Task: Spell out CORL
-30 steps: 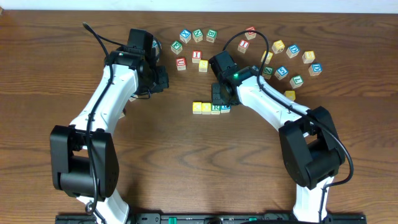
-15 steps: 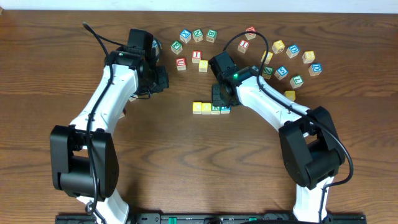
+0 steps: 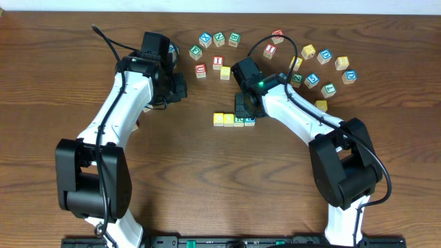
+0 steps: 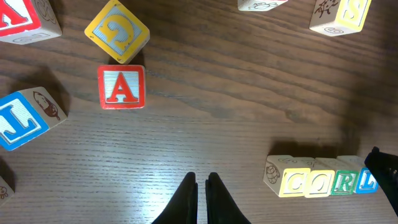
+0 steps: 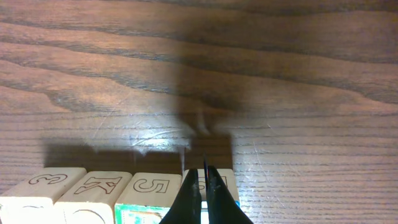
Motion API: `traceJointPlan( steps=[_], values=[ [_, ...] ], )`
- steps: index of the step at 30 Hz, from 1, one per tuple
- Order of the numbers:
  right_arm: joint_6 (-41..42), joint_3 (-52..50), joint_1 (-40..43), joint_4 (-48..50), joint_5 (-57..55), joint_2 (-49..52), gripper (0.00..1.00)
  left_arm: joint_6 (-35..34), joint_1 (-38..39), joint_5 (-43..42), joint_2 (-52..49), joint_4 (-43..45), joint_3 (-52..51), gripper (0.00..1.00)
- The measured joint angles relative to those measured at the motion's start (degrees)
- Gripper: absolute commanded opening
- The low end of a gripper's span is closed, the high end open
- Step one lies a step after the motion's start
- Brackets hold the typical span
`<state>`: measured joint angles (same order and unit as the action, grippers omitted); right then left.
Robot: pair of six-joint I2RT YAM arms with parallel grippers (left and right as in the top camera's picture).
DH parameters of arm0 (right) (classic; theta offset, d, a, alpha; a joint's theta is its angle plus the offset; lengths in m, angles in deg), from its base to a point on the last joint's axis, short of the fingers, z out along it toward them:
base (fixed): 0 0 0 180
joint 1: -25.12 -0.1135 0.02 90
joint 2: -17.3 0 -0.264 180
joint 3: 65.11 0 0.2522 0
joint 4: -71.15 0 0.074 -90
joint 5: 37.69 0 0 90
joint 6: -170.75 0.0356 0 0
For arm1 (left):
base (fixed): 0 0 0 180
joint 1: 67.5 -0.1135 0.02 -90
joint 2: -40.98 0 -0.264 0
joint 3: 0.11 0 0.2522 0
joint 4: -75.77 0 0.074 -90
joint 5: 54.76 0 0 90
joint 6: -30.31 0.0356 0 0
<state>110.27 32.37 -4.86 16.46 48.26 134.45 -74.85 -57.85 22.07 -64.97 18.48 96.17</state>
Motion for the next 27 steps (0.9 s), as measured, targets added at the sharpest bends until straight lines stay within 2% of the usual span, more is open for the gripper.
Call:
traceJointPlan(
  steps=[21,27],
  values=[
    [0.02,0.07,0.28,0.31,-0.02,-0.09,0.01,-0.02,0.00,0.02,0.00,0.02,0.00,0.08],
    [0.15,0.22,3.15,-2.45,-0.24,-3.23,0.01,-0.07,0.50,0.02,0.00,0.02,0.00,0.08]
  ],
)
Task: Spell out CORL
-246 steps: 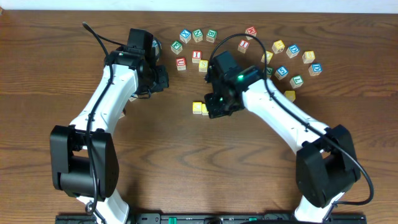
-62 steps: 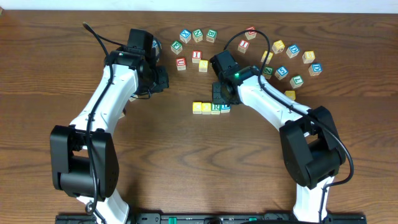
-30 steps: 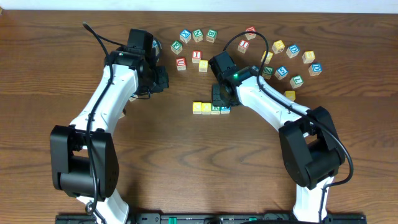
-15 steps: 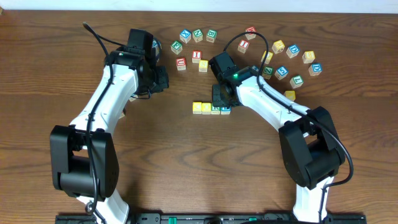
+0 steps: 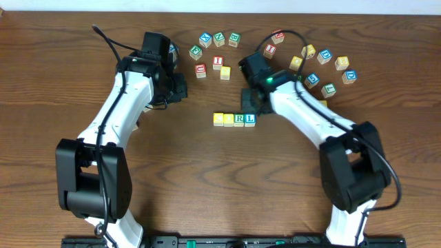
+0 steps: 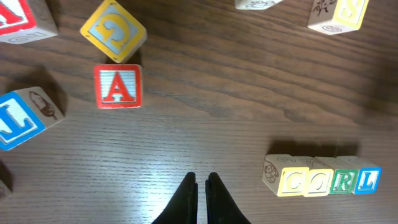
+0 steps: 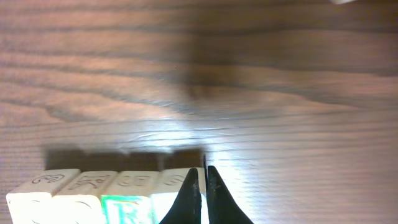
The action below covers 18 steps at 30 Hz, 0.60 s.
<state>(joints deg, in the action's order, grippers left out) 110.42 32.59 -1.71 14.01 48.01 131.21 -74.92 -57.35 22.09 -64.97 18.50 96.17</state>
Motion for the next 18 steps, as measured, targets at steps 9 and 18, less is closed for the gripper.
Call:
traceJointPlan(
  steps=[9,18],
  values=[
    [1.18,0.33,2.49,-5.22,1.77,-0.83,0.01,0.02,1.97,-0.02,0.00,0.28,0.00,0.08],
    [2.86,-2.45,0.70,-4.92,3.91,-0.83,0.01,0.00,1.95,0.00,0.00,0.37,0.00,0.08]
  ],
)
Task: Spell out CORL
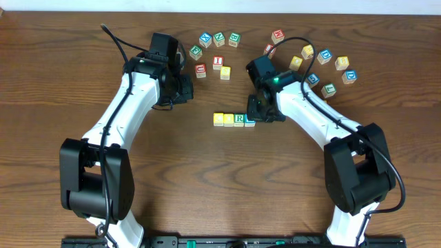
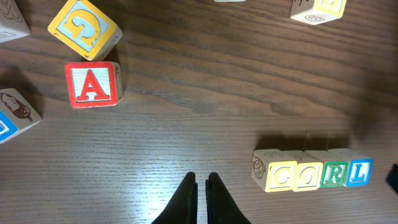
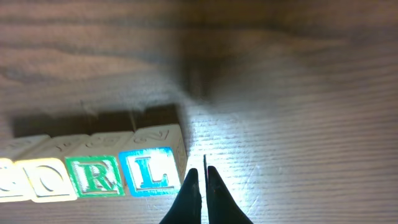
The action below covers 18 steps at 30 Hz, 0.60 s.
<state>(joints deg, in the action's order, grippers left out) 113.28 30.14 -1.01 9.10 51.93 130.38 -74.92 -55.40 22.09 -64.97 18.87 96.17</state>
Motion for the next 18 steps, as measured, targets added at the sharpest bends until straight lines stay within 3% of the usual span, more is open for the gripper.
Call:
traceJointPlan(
  steps=[18],
  values=[
    [0.37,-1.84,-0.85,3.61,0.87,0.00,0.03,0.00,0.00,0.00,0.00,0.11,0.00,0.08]
  ],
)
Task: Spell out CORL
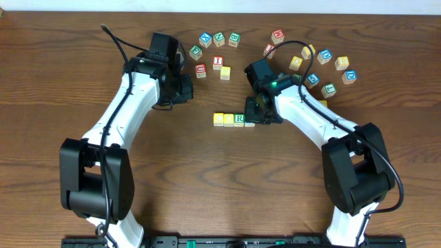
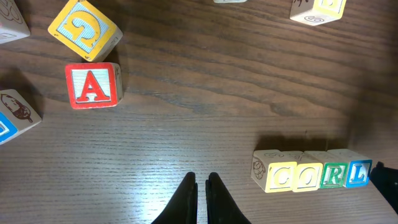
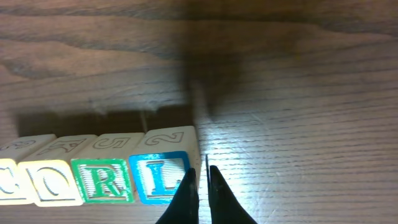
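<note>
Four blocks stand in a row on the wooden table: yellow C (image 2: 281,177), yellow O (image 2: 307,177), green R (image 2: 334,175) and blue L (image 2: 359,173). My right gripper (image 3: 200,172) is shut with nothing in it, its tips at the right edge of the L block (image 3: 158,177). In the overhead view the right gripper (image 1: 256,110) covers the L end of the row (image 1: 229,119). My left gripper (image 2: 202,185) is shut and holds nothing. It hangs over bare table to the left of the row and well apart from it.
Loose letter blocks lie behind the row: a red A (image 2: 93,85) and a yellow block (image 2: 84,29) near the left gripper, a cluster at the back middle (image 1: 217,48), and another at the back right (image 1: 324,65).
My right gripper has shifted a little left, from just right of the L block to its right edge, and now covers it from overhead. The left arm and the row have not moved.
At first my right gripper stood shut over the right end of the row. Then it was behind the row, with CORL showing whole. Later it was just right of the L, and now it is at its edge. The left gripper shifted slightly right and stayed shut.
</note>
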Motion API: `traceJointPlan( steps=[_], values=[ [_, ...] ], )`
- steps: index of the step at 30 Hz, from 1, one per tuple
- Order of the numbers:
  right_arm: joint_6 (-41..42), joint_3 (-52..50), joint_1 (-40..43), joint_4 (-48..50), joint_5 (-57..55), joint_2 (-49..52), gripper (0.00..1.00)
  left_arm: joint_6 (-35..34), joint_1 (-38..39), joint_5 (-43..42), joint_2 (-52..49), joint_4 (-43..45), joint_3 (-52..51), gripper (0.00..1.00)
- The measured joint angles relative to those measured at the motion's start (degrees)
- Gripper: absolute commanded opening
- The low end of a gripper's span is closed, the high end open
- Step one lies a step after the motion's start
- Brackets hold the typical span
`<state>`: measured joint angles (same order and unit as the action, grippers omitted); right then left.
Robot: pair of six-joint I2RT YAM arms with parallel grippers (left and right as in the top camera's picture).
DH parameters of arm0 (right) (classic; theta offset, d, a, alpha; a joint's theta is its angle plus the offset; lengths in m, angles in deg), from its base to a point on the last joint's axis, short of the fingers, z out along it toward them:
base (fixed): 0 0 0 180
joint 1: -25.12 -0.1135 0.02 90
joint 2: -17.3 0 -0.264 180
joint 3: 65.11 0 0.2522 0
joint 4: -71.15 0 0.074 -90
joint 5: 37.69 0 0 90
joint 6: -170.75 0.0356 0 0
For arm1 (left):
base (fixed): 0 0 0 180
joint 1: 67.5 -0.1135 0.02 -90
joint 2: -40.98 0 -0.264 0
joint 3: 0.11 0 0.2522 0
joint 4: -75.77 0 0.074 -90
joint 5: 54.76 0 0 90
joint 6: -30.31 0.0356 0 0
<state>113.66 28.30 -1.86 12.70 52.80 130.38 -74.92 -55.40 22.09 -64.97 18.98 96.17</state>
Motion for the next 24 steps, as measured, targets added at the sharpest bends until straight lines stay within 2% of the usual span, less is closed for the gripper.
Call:
traceJointPlan(
  steps=[13,24],
  values=[
    [1.03,0.00,-0.94,2.80,-0.63,0.00,0.01,0.00,0.00,0.00,0.00,0.09,0.00,0.08],
    [1.55,0.00,-0.85,0.35,-1.84,0.00,0.01,0.02,0.00,0.00,0.00,0.17,0.00,0.08]
  ],
)
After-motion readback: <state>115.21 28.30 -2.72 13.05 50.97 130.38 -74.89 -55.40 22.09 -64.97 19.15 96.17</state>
